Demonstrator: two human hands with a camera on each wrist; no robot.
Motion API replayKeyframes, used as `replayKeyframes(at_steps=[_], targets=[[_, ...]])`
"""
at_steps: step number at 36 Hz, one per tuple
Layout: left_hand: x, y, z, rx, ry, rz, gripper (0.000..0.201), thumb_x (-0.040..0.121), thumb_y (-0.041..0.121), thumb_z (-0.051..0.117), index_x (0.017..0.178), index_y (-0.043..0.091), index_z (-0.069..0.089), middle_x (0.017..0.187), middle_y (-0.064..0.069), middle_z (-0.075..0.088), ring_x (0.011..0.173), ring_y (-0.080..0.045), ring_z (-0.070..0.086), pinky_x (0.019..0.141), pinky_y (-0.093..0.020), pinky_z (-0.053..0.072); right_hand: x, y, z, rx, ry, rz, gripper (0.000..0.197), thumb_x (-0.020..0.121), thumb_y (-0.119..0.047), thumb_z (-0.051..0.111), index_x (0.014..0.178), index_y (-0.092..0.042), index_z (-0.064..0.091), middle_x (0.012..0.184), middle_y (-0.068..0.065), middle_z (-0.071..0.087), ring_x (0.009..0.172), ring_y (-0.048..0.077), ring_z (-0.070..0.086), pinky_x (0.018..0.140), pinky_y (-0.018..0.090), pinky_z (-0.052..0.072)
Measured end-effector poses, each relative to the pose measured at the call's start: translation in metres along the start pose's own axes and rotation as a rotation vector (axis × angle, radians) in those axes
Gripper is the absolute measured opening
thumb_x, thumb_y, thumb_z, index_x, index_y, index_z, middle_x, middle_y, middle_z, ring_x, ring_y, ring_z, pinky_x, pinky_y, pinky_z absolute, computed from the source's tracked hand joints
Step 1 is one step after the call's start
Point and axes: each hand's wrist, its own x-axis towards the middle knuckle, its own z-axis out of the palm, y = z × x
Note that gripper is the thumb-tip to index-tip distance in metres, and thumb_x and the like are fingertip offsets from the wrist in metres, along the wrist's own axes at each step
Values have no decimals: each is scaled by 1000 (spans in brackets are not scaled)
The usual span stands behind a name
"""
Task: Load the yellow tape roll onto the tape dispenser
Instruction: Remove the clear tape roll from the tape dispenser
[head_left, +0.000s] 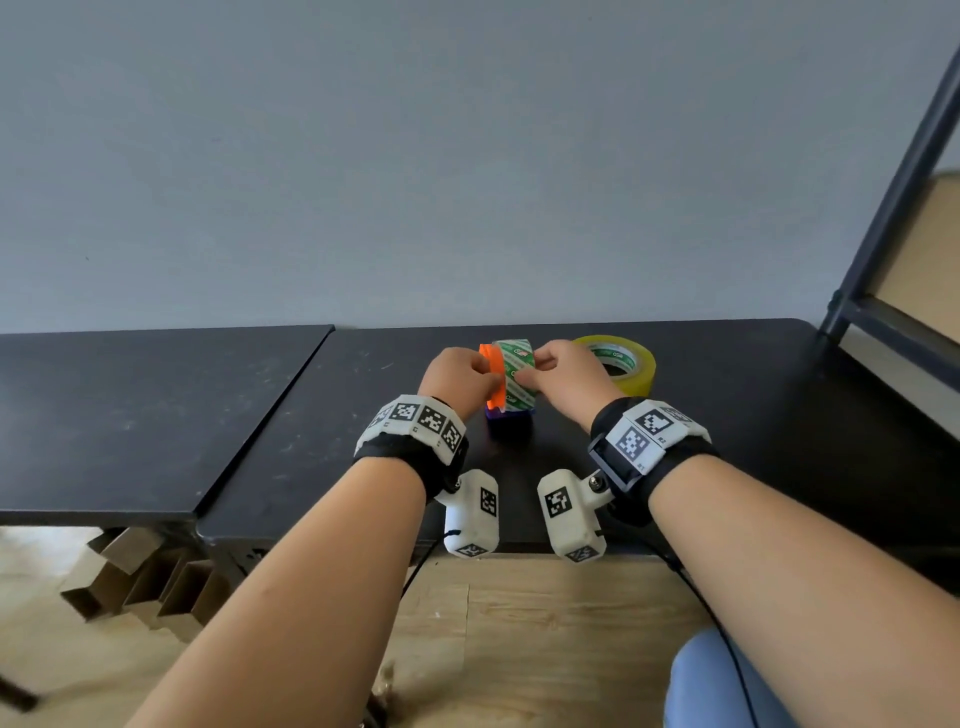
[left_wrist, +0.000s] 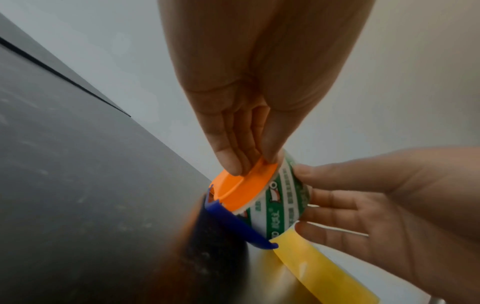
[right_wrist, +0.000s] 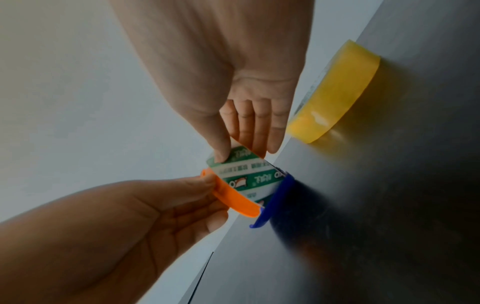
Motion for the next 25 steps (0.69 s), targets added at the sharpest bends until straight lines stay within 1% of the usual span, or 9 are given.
replayKeyframes(at_steps=[5, 9, 11, 12, 15, 18, 21, 23, 25], targets=[[4, 1, 2, 86, 30, -3, 21, 91, 13, 50, 96, -2, 65, 92, -16, 70, 85, -31, 65, 76, -38, 51, 1, -6, 5, -18, 9, -10, 10, 92, -20, 66, 93, -13, 60, 103, 13, 72, 95, 28, 69, 89, 46, 54], [10, -4, -1, 127, 109, -28, 13, 93, 12, 46, 94, 4, 56, 92, -15, 61, 86, -30, 57, 70, -31, 37, 4, -7, 6, -43, 36, 10, 15, 93, -20, 64, 81, -19, 55, 104, 13, 72, 94, 29, 69, 88, 45, 53], [14, -7, -6, 141, 150, -44, 21, 94, 13, 46, 104, -1, 58, 104, -19, 65, 99, -35, 59, 74, -33, 38, 6, -5, 3, -34, 52, 36, 8, 94, -18, 63, 94, -13, 57, 106, 11, 69, 94, 25, 65, 82, 37, 50], [15, -8, -10, 155, 166, -45, 24, 95, 13, 46, 109, -3, 58, 110, -21, 65, 104, -37, 59, 77, -34, 39, 7, -4, 2, -38, 63, 54, 15, 94, -18, 63, 103, -8, 58, 109, 12, 68, 96, 25, 64, 81, 35, 47], [17, -10, -20, 245, 188, -40, 31, 98, 14, 44, 123, 0, 54, 119, -22, 63, 112, -38, 57, 85, -38, 42, 10, 1, -1, -45, 71, 77, 26, 93, -16, 63, 114, -4, 58, 115, 14, 68, 105, 29, 65, 88, 38, 50], [17, -11, -26, 356, 201, -13, 22, 95, 12, 44, 112, 5, 55, 113, -20, 63, 103, -39, 58, 74, -34, 36, 10, 0, -1, -34, 78, 70, 26, 92, -15, 64, 115, -5, 58, 117, 13, 68, 106, 29, 65, 90, 38, 50], [23, 0, -29, 416, 168, -69, 14, 88, 12, 45, 101, 13, 52, 112, -14, 61, 91, -35, 56, 75, -33, 39, 12, -3, 2, -25, 77, 35, 26, 91, -14, 65, 115, -6, 59, 117, 12, 67, 107, 28, 64, 91, 37, 50], [25, 6, -27, 518, 118, -87, 23, 86, 10, 46, 108, 13, 52, 115, -14, 61, 101, -36, 59, 77, -35, 44, 12, -5, 5, -41, 74, 17, 29, 91, -13, 65, 118, -6, 58, 120, 12, 66, 110, 28, 63, 95, 40, 49], [27, 7, -22, 611, 84, -92, 33, 88, 8, 43, 120, 8, 50, 119, -18, 61, 108, -37, 59, 73, -35, 39, 13, -5, 7, -66, 73, 6, 33, 91, -12, 65, 122, -8, 58, 122, 10, 65, 112, 27, 62, 97, 40, 49]])
